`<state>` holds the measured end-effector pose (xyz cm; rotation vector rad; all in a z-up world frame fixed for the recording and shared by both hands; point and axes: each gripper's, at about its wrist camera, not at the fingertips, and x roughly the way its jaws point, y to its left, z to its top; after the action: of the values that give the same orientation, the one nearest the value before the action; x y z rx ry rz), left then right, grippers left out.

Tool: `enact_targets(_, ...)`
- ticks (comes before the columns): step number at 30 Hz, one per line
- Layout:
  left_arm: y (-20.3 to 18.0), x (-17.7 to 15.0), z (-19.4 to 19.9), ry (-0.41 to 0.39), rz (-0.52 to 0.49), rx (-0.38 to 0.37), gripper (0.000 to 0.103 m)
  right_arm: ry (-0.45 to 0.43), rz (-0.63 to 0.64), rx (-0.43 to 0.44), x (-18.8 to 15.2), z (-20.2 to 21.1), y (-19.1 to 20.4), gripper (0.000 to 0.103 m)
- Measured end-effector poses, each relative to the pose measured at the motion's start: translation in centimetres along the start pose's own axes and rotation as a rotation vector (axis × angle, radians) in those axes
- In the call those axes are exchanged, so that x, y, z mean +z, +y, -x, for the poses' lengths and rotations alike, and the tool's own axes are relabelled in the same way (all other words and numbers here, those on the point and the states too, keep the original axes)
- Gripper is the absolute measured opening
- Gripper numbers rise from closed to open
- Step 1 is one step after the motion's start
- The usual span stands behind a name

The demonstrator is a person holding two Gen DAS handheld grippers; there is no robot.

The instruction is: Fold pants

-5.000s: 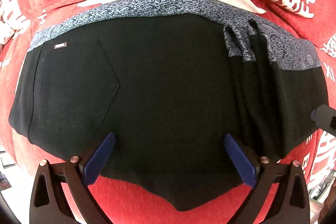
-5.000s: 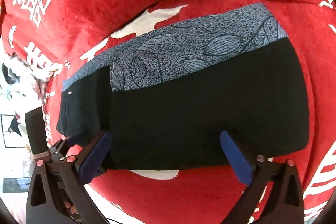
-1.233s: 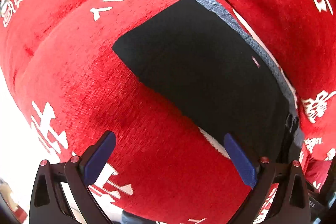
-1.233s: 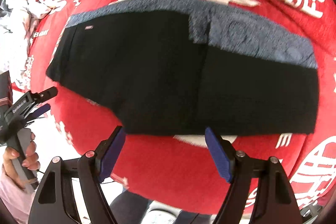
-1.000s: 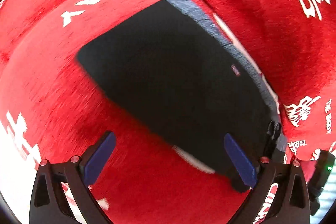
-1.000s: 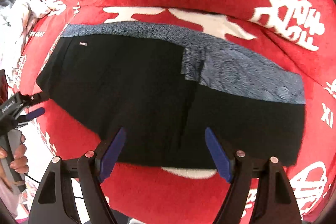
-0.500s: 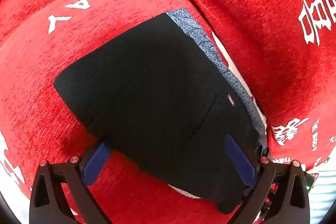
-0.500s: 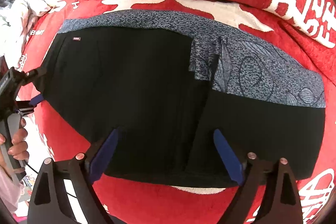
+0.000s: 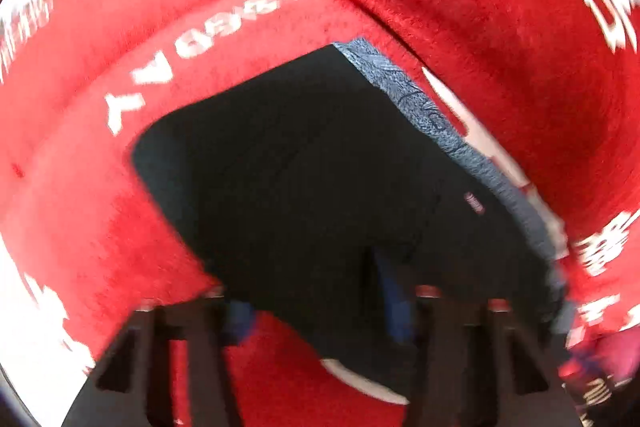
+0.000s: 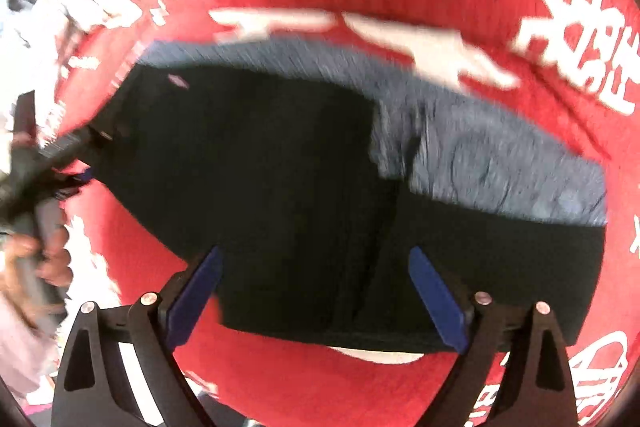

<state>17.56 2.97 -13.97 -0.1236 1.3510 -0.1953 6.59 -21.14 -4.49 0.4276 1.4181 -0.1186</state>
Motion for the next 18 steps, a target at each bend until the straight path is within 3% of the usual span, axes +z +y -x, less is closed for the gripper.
enact_targets(2,-2.0,-0.8,0.8,-0.069,-0.152,0.092,0.041,-0.015,0.023,0.043,1.9,1.5,0.9,0.096)
enact_targets(5,-5.9,-3.8,1.3,-0.205,-0.484,0.292,0.04,0.021,0.041,0.133,6.0,2.2,2.7,0.096)
enact_targets(7,-7.1,-5.5,1.3,-0.264,-0.62,0.364,0.04,0.052,0.05,0.191,8.8,1.9,4.6,0.096)
enact_targets(9,-7.5,-6.4,1.1,-0.298,-0.694,0.399,0.04,0.082,0.067,0.265,11.1,0.9,7.2,0.096)
enact_targets(11,-7.4,-6.4,1.1,-0.307,-0.717,0.406,0.04,0.17,0.11,0.326,13.1,-1.0,10.6,0.096)
enact_targets(16,-7.6,-6.1,0.8,-0.31,-0.722,0.389,0.04,0.309,0.335,0.232,14.6,-5.4,18.8,0.096)
enact_targets(18,-7.6,-6.4,1.0,-0.313,-0.718,0.383,0.04,0.373,0.394,0.241,14.3,-7.4,21.4,0.096)
